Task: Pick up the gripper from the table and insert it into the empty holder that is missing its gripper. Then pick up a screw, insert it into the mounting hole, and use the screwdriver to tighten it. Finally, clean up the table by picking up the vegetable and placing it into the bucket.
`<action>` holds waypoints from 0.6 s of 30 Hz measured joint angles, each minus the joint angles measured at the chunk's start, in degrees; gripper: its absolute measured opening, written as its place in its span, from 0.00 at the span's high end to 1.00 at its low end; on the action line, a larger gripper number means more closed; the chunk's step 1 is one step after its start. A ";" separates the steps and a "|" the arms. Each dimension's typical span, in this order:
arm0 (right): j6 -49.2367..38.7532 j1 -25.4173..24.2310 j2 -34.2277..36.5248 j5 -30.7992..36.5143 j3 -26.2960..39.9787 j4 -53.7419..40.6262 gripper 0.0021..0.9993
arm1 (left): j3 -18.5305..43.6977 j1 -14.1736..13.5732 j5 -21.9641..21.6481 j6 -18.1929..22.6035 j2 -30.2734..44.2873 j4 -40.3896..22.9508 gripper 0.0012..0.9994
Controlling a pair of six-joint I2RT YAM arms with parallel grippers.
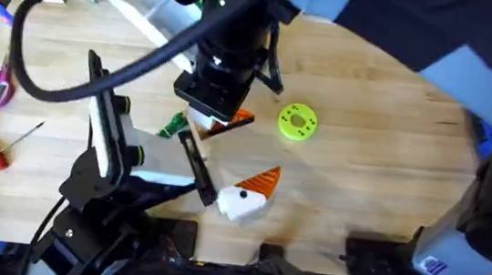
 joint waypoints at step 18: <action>0.23 0.05 0.01 -0.11 0.00 -0.15 0.71 | 0.00 0.00 -0.02 -0.02 0.01 -0.02 0.01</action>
